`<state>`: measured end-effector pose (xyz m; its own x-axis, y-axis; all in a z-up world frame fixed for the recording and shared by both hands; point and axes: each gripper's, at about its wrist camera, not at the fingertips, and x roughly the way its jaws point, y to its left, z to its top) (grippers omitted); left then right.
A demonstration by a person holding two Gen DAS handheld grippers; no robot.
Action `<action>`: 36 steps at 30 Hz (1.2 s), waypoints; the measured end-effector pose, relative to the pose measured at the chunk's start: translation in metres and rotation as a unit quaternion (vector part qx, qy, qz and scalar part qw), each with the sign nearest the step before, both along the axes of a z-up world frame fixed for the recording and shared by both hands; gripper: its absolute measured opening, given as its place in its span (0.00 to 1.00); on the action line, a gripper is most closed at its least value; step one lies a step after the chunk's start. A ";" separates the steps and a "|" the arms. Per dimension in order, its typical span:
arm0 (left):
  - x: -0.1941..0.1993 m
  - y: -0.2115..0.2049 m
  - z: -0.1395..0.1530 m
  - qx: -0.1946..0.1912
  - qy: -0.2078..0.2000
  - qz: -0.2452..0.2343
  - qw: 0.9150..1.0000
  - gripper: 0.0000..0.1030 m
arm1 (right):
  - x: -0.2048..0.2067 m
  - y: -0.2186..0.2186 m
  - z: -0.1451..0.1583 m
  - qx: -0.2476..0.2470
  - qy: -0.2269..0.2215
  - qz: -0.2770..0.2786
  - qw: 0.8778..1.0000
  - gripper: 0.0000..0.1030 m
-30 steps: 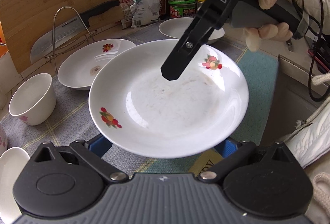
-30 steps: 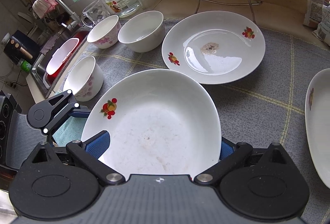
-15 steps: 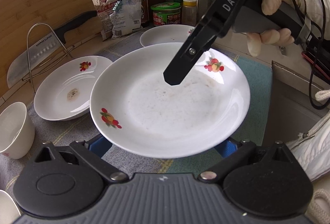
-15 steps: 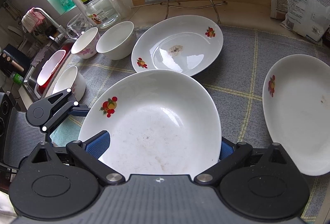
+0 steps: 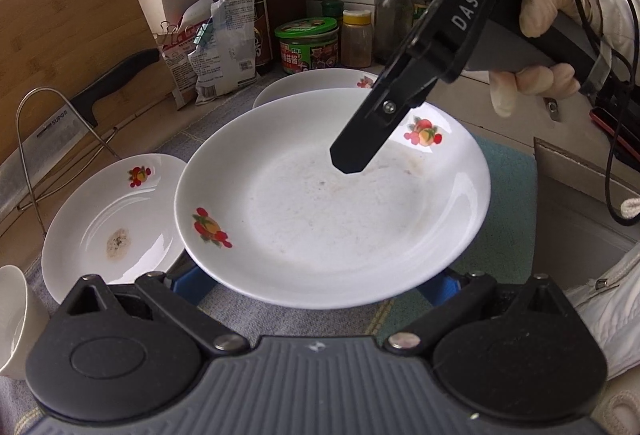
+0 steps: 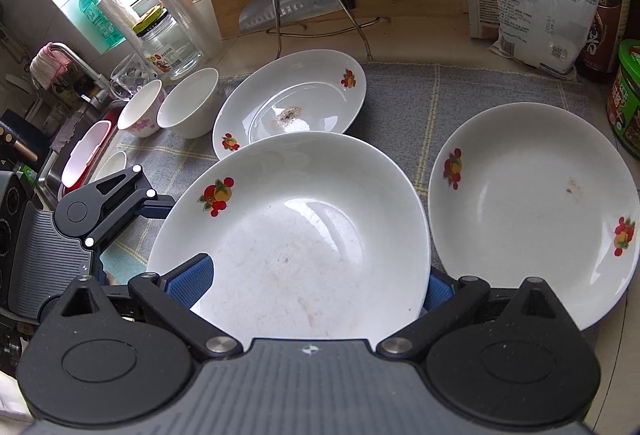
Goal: Organize plates and bowls
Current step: 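Bring the held deep plate over the placed plate with the right gripper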
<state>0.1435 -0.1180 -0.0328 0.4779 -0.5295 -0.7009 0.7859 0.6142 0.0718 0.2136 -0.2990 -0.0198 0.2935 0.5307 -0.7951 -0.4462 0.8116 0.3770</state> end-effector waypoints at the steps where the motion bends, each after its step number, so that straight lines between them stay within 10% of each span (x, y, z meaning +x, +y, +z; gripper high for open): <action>1: 0.002 -0.003 0.000 0.001 -0.002 -0.002 1.000 0.99 | 0.001 -0.003 0.001 0.000 -0.002 -0.001 1.000 1.00; 36: 0.068 -0.094 -0.008 0.020 -0.016 -0.060 0.998 0.99 | 0.055 -0.109 -0.007 0.011 -0.039 -0.060 0.997 1.00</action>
